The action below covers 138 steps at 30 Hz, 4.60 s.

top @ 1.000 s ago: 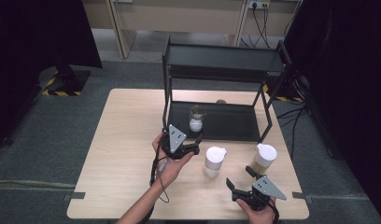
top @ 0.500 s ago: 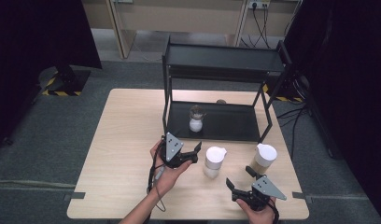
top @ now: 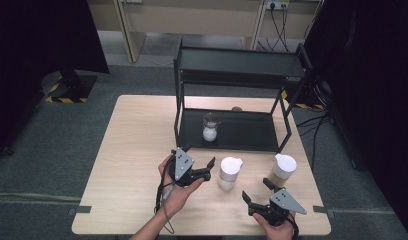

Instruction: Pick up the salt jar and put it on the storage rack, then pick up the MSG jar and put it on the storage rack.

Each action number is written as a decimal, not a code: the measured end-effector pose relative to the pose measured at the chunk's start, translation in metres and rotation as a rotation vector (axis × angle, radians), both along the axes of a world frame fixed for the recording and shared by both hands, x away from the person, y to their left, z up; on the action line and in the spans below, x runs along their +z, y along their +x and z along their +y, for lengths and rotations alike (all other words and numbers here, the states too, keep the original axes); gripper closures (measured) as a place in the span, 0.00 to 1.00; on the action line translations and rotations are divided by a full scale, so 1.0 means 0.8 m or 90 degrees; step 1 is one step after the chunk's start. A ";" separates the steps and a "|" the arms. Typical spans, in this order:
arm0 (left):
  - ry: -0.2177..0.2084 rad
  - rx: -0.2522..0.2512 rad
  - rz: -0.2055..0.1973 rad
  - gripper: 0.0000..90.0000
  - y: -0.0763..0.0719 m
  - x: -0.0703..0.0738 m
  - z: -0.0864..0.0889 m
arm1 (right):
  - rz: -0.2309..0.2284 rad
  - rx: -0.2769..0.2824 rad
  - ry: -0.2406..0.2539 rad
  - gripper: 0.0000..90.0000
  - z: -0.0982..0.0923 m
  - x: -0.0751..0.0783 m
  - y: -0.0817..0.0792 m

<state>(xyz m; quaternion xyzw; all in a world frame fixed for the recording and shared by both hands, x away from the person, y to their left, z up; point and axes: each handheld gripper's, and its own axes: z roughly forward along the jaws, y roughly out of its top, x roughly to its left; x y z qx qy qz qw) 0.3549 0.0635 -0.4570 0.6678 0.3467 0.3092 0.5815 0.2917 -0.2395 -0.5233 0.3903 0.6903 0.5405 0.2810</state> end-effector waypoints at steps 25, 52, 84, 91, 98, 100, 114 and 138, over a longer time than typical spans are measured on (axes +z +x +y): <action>-0.016 -0.018 0.019 0.10 -0.039 -0.027 0.024 | -0.001 -0.002 -0.001 0.09 0.000 0.000 0.000; -0.031 -0.017 0.045 0.10 -0.054 -0.073 0.035 | 0.000 0.000 -0.002 0.09 0.000 0.000 0.000; -0.029 -0.014 0.057 0.10 -0.051 -0.089 0.037 | 0.001 0.000 -0.005 0.09 0.001 0.000 0.000; -0.024 -0.015 0.052 0.10 -0.052 -0.090 0.036 | -0.017 0.014 -0.003 0.09 0.011 0.011 -0.005; -0.017 -0.018 0.051 0.10 -0.053 -0.089 0.035 | -0.030 0.038 0.000 0.09 0.031 0.026 0.000; -0.016 -0.018 0.051 0.10 -0.053 -0.089 0.035 | -0.029 0.038 0.000 0.09 0.035 0.027 0.003; -0.015 -0.017 0.049 0.10 -0.053 -0.089 0.035 | -0.005 0.041 -0.020 0.18 0.063 0.022 0.027; -0.012 -0.018 0.046 0.10 -0.054 -0.089 0.034 | -0.006 0.045 -0.043 0.33 0.088 0.009 0.051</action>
